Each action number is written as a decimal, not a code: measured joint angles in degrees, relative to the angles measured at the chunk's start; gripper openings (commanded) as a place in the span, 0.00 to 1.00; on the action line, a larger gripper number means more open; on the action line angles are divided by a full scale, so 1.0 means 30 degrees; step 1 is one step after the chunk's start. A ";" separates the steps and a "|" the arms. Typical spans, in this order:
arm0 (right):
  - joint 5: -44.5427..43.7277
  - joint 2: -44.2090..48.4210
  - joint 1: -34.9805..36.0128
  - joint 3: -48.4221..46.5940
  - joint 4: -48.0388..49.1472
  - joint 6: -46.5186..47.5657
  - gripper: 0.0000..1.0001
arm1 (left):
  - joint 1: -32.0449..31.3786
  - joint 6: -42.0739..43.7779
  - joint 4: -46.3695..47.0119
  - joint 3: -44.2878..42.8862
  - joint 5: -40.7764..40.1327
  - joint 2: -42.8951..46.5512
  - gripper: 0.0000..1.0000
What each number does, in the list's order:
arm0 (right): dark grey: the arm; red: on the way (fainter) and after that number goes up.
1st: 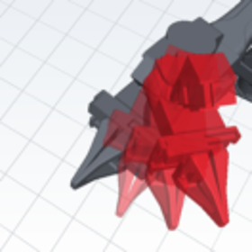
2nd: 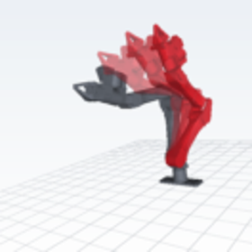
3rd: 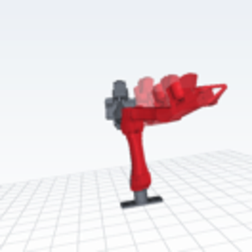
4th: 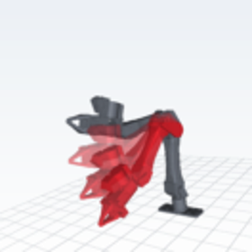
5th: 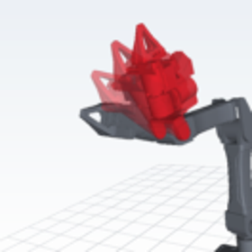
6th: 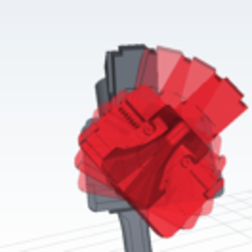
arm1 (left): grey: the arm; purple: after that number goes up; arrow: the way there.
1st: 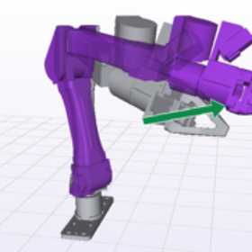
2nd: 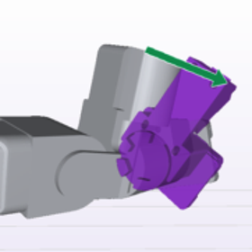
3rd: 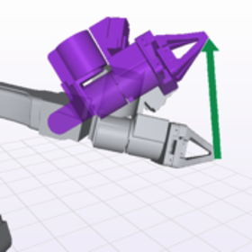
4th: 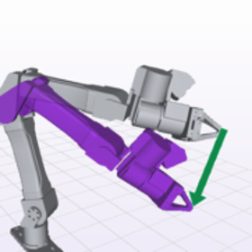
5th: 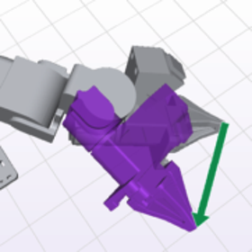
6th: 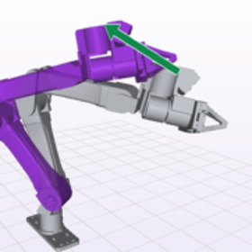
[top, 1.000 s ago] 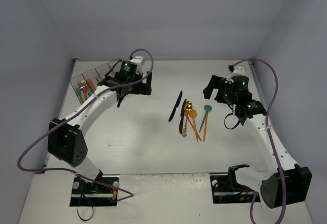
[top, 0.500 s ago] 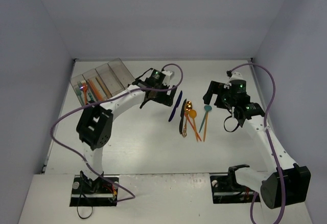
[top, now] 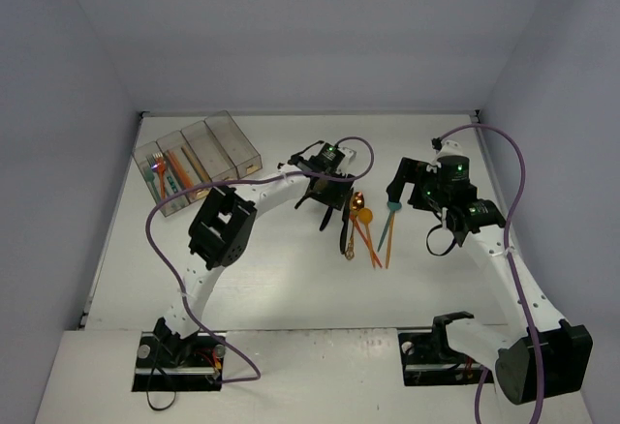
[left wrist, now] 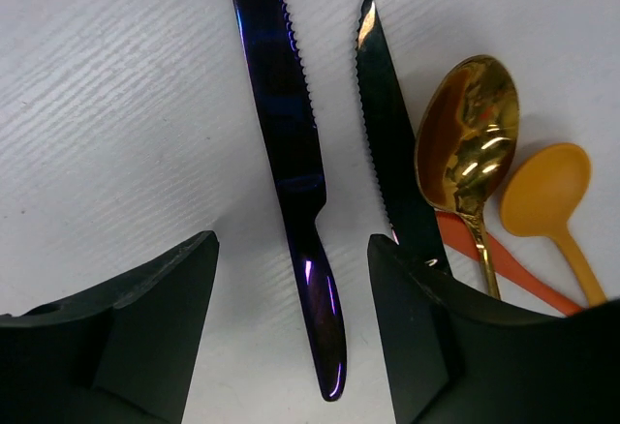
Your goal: Sort the eating utensils into containers
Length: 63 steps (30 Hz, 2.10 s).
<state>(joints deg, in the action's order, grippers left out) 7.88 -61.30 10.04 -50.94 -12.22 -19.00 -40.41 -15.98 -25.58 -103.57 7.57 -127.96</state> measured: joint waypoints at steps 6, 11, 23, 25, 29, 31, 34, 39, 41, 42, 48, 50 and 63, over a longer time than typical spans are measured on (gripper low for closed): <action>-0.0059 0.0018 0.0000 0.0163 -0.0039 0.0000 1.00 | -0.0171 -0.0248 -0.0674 -0.0758 -0.0677 -0.0755 0.52; -0.0072 0.0043 0.0000 0.0234 -0.0111 0.0000 1.00 | -0.0171 -0.0490 -0.1048 -0.1043 -0.1148 -0.0925 0.37; -0.0179 0.0052 0.0000 0.0241 -0.0149 0.0007 1.00 | -0.0406 -0.1098 -0.1184 -0.0450 -0.2222 -0.0671 0.00; -0.0198 0.0052 0.0000 0.0241 -0.0155 0.0007 1.00 | -0.0506 -0.1245 -0.0934 0.0928 -0.2444 0.0181 0.00; -0.0220 0.0059 0.0000 0.0271 -0.0158 0.0007 1.00 | -0.0617 -0.1632 -0.0927 0.4790 -0.2533 0.2761 0.00; -0.0234 0.0059 0.0000 0.0278 -0.0166 0.0007 1.00 | -0.0634 -0.1810 -0.1528 0.6348 -0.2513 0.3946 0.02; -0.0297 0.0059 0.0000 0.0278 -0.0170 0.0007 1.00 | -0.0637 -0.1931 -0.2707 0.7762 -0.2403 0.5082 0.11; -0.0351 0.0045 0.0000 0.0278 -0.0170 0.0007 1.00 | -0.0637 -0.1964 -0.3765 0.8194 -0.2116 0.5468 0.16; -0.0350 0.0045 0.0000 0.0278 -0.0170 0.0007 1.00 | -0.0637 -0.1958 -0.3929 0.8154 -0.2055 0.5428 0.16; -0.0345 0.0045 0.0000 0.0278 -0.0170 0.0007 1.00 | -0.0637 -0.1962 -0.4007 0.8106 -0.2002 0.5374 0.16; -0.0343 0.0045 -0.0054 0.0278 -0.0170 0.0015 1.00 | -0.0588 -0.1920 -0.4535 0.7547 -0.1724 0.4918 0.24; -0.0343 0.0045 -0.0087 0.0282 -0.0170 0.0010 1.00 | -0.0513 -0.1920 -0.4605 0.7451 -0.1523 0.4846 0.27; -0.0343 0.0045 -0.0087 0.0285 -0.0170 0.0007 1.00 | -0.0251 -0.2346 -0.4125 0.7941 -0.1177 0.5094 0.01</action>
<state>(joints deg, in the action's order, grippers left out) 6.85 -61.17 9.78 -50.09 -12.73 -18.98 -41.17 -23.01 -37.96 -79.75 4.04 -112.68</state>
